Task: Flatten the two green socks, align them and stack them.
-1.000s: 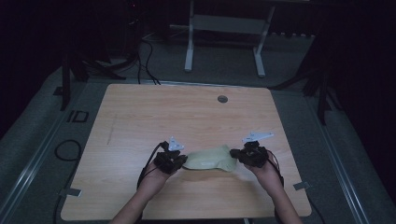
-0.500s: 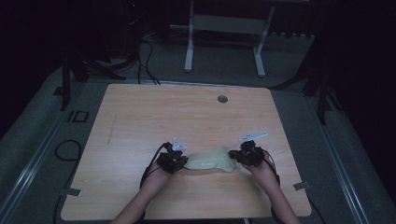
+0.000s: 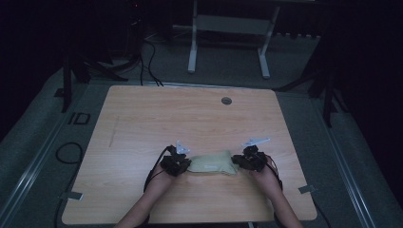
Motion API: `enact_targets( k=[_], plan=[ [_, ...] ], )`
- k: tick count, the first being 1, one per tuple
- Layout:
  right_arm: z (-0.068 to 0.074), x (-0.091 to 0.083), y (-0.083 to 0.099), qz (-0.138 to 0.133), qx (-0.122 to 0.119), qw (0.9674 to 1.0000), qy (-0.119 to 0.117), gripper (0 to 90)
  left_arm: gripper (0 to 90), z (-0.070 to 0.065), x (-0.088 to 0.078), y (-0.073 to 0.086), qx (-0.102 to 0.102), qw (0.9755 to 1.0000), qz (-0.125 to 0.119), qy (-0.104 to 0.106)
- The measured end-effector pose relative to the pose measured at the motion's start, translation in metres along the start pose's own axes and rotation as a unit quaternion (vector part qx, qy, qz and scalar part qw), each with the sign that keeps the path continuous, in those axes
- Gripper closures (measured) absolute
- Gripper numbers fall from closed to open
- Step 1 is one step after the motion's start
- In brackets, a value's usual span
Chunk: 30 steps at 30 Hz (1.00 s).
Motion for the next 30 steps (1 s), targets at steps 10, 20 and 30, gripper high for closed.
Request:
enact_targets(
  k=[10,20,30],
  plan=[
    [0.016,-0.02,-0.011,-0.02,-0.021,0.9996,-0.009,56.2,51.1,-0.012,-0.027,-0.018,0.019,0.9982,-0.056,-0.006],
    [0.038,-0.02,-0.02,-0.037,-0.051,0.9979,-0.016,81.6,77.6,-0.031,-0.011,-0.017,0.036,0.9979,-0.049,0.021],
    [0.036,-0.001,0.003,0.018,-0.067,0.9975,-0.016,80.2,77.9,-0.018,0.009,-0.004,0.027,0.9995,-0.018,0.0]
  ],
)
Point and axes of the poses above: each handheld gripper's, and its own axes: x roughly forward along the jaws, y roughly out of its underside, z roughly to its left, the point moved 1 cm from there along x, roughly forward along the jaws, and after that the axes turned 9 degrees about -z, right-handed, at the moved point
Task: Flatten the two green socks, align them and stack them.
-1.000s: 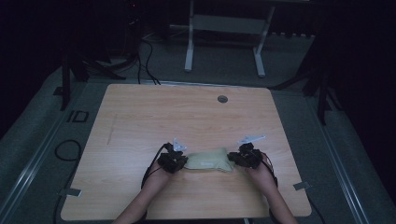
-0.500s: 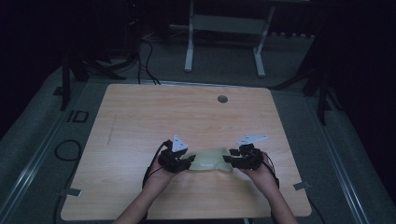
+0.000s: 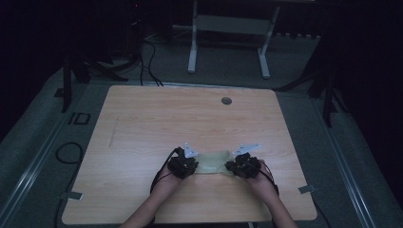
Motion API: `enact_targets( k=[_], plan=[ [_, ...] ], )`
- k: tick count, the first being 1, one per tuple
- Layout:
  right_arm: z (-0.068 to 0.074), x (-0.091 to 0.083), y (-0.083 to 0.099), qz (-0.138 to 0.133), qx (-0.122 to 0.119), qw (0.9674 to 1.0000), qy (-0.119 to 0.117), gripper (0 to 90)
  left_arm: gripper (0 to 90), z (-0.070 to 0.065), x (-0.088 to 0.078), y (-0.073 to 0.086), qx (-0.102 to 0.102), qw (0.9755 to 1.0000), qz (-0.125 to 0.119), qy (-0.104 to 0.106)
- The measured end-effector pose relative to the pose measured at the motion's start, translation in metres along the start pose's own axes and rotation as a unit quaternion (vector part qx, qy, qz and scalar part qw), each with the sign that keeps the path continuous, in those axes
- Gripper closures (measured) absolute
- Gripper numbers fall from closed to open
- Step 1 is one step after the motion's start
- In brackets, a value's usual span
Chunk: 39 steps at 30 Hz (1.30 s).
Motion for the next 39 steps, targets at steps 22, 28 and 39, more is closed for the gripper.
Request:
enact_targets(
  k=[22,28,39],
  plan=[
    [-0.015,-0.012,0.009,-0.025,0.04,0.9988,-0.011,65.4,45.5,-0.001,-0.018,-0.002,-0.006,0.9984,-0.052,0.024],
    [-0.014,-0.02,0.004,-0.053,0.041,0.9971,-0.037,47.6,39.3,-0.003,-0.024,-0.005,-0.001,0.9974,-0.065,0.031],
    [-0.01,-0.026,0.002,-0.05,0.028,0.9973,-0.046,22.7,24.1,0.003,-0.042,0.004,0.0,0.9941,-0.105,0.025]
  ],
)
Point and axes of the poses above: each handheld gripper's, and its own axes: x roughly forward along the jaws, y roughly out of its underside, z roughly to its left, the point moved 1 cm from there along x, roughly forward along the jaws, and after that the axes turned 9 degrees about -z, right-handed, at the moved point
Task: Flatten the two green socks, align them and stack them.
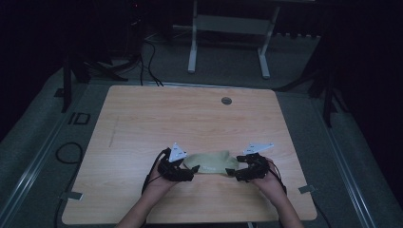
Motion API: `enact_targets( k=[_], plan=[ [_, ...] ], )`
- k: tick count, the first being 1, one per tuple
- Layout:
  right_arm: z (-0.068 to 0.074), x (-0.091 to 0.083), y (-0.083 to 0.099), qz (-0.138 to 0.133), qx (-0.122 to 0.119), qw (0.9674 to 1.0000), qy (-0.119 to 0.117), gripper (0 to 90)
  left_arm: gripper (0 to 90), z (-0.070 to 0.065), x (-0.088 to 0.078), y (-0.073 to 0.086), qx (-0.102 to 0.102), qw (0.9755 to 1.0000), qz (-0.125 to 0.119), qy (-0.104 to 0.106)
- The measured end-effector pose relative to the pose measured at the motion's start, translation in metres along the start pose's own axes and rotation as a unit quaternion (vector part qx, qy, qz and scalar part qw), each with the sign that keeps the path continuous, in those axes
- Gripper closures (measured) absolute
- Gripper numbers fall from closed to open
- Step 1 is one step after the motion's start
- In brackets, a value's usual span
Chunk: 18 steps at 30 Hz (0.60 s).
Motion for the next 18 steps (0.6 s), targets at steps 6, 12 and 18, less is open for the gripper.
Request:
enact_targets(
  k=[6,12,18],
  plan=[
    [0.0,-0.006,0.004,-0.041,-0.011,0.9991,0.006,14.2,13.8,-0.002,-0.004,0.01,-0.002,1.0,-0.002,-0.007],
    [0.004,-0.004,0.005,-0.038,-0.038,0.9983,0.024,13.9,8.9,-0.001,-0.003,0.013,-0.024,0.9995,-0.007,-0.017],
    [0.005,-0.004,0.002,-0.058,-0.033,0.9973,0.032,14.0,8.7,0.004,-0.007,0.012,-0.054,0.9982,-0.017,-0.017]
  ],
)
Point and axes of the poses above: each handheld gripper's, and its own axes: x roughly forward along the jaws, y roughly out of its underside, z roughly to its left, the point moved 1 cm from there along x, roughly forward along the jaws, and after that the axes turned 9 degrees about -z, right-handed, at the moved point
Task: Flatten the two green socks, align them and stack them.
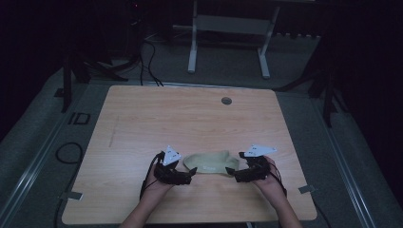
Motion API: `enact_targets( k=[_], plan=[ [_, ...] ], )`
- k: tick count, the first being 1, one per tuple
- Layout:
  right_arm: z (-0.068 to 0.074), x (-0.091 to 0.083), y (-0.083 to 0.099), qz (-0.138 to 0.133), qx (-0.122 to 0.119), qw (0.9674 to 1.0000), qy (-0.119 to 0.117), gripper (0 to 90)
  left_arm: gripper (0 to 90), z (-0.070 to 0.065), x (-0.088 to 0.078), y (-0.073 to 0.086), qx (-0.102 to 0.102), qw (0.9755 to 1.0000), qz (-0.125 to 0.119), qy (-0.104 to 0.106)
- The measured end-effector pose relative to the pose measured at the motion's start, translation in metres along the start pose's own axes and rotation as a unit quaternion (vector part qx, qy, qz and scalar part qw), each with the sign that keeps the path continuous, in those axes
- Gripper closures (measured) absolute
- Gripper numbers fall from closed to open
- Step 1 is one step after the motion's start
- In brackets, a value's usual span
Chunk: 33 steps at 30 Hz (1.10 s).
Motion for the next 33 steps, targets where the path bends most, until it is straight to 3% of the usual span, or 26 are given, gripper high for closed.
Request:
enact_targets(
  k=[10,16,24,33],
  plan=[
    [-0.006,-0.008,0.006,-0.001,-0.006,0.9999,0.013,13.8,8.7,0.002,-0.01,0.001,0.016,0.9996,-0.002,0.025],
    [-0.011,-0.014,0.01,0.001,-0.004,0.9998,0.019,13.3,4.9,0.007,-0.018,0.004,0.023,0.9997,0.003,0.01],
    [-0.021,-0.027,0.017,-0.002,0.004,0.9996,0.029,12.7,1.7,0.018,-0.033,0.01,0.014,0.9998,0.006,-0.009],
    [-0.032,-0.043,0.028,-0.004,0.009,0.9987,0.05,12.1,1.7,0.036,-0.056,0.019,0.0,0.9993,-0.008,-0.037]
  ],
)
Point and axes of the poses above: each handheld gripper's, and its own axes: x roughly forward along the jaws, y roughly out of its underside, z roughly to its left, the point moved 1 cm from there along x, roughly forward along the jaws, and after that the axes turned 9 degrees about -z, right-handed, at the moved point
